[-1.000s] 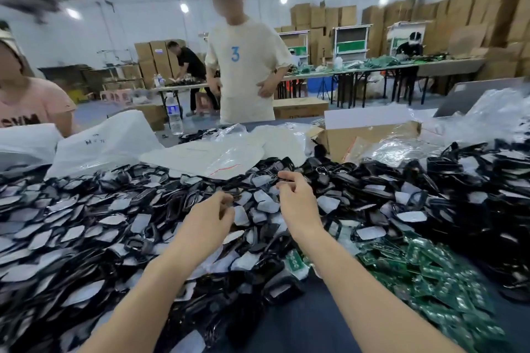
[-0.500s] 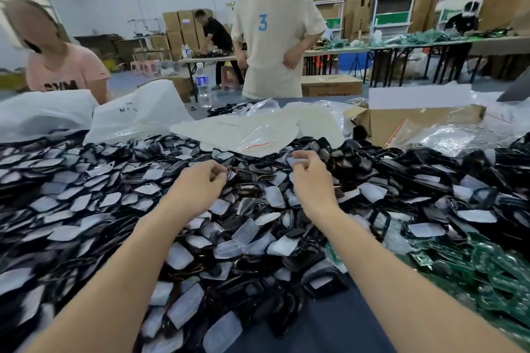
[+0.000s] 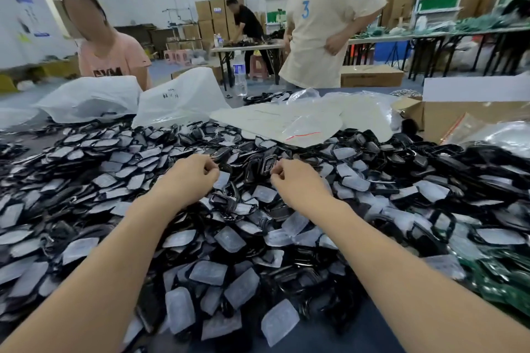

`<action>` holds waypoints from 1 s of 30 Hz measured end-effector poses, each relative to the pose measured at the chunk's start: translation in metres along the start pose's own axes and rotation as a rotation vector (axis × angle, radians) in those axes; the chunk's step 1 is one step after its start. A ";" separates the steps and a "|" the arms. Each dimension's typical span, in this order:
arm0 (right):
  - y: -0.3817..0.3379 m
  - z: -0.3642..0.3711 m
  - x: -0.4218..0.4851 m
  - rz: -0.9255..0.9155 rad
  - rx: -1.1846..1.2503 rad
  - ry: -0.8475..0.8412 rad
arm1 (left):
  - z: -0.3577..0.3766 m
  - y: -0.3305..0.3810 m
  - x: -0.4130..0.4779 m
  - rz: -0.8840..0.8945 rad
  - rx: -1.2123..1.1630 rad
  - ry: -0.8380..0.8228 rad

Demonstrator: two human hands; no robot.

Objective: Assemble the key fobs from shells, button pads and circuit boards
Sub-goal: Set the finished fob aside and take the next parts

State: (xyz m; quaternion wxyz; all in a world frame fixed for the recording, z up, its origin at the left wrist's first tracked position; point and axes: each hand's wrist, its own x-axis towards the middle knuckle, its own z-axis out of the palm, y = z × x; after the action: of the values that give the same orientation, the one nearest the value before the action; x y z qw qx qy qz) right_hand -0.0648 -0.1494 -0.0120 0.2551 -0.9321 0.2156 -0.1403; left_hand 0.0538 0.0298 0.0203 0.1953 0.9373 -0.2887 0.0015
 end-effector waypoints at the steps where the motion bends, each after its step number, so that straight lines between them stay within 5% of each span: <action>1: -0.001 0.003 0.002 -0.008 -0.068 -0.023 | 0.000 -0.001 0.000 0.002 -0.001 0.001; 14: -0.006 0.026 0.005 0.035 -0.361 -0.069 | 0.009 0.000 -0.005 0.064 -0.066 0.040; 22: 0.006 0.010 0.004 0.095 0.029 -0.062 | 0.015 0.009 -0.010 0.078 -0.202 0.045; 30: 0.031 -0.026 -0.025 0.109 0.742 -0.044 | 0.045 0.044 -0.033 0.169 -0.797 0.004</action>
State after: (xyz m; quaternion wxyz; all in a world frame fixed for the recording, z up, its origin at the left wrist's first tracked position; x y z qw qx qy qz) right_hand -0.1061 -0.1723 -0.0106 0.5874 -0.7660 0.1939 -0.1748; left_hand -0.0024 -0.0022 -0.0089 0.5432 0.7610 -0.3423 -0.0928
